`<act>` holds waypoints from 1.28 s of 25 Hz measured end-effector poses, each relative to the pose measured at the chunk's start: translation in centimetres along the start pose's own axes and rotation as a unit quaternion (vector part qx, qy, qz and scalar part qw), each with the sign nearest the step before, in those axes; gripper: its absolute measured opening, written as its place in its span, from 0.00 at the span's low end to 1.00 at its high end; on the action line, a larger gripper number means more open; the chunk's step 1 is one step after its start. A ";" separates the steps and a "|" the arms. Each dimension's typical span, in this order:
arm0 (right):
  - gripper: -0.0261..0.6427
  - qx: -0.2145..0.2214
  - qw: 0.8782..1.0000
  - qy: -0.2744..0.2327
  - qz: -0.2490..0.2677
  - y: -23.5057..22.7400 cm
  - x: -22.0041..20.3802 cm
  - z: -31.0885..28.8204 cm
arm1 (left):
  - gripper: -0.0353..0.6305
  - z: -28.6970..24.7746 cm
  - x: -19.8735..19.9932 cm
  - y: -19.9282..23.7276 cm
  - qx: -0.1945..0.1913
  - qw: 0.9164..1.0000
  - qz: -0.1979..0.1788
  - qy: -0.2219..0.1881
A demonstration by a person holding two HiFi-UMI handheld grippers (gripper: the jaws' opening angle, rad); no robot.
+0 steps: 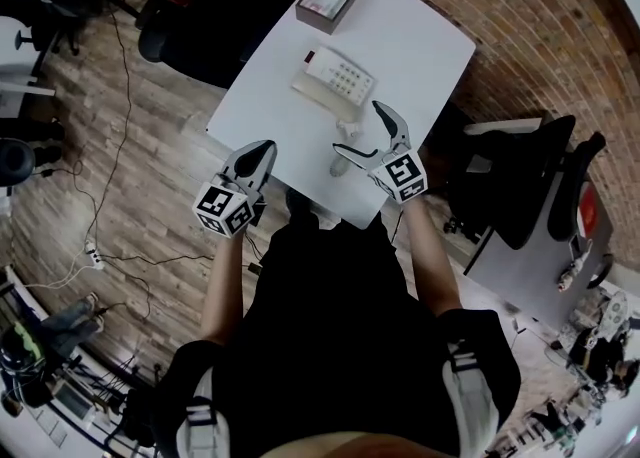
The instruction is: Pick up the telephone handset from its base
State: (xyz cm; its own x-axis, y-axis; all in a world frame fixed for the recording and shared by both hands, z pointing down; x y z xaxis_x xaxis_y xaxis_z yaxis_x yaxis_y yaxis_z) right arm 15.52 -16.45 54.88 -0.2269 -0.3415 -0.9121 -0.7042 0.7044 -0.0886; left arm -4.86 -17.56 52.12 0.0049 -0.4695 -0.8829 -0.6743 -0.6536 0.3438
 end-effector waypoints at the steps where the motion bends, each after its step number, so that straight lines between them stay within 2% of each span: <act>1: 0.81 0.003 1.000 0.002 0.001 0.0 -0.1 -0.2 | 0.08 0.0 -0.1 0.0 0.003 1.000 0.003 0.000; 14: 0.80 0.047 0.998 0.041 0.015 -1.8 -1.6 -2.5 | 0.08 -0.2 -0.4 0.3 0.045 0.999 0.023 -0.005; 21: 0.79 0.046 0.997 0.062 0.017 -3.0 -3.1 -4.6 | 0.08 0.9 -0.8 0.8 0.075 0.997 0.031 -0.002; 32: 0.78 0.055 0.994 0.090 0.008 -4.6 -5.8 -8.0 | 0.08 2.2 -1.5 1.7 0.101 0.994 0.040 0.010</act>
State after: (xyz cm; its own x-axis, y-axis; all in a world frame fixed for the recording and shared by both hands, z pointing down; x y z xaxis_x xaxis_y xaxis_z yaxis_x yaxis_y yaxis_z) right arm 14.68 -22.72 63.83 -0.3612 -0.4277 -0.8286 -0.6237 0.7714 -0.1264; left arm -7.59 -16.68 53.32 -0.0422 -0.5286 -0.8478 -0.8071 -0.4821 0.3407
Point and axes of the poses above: the fingertips, and each gripper's own axes: z backward along the fingers, y to its left, x out of its top, the point moved 3 cm from there along z, backward along the fingers, and after that the axes turned 11 degrees about x, right-handed, at the moved point
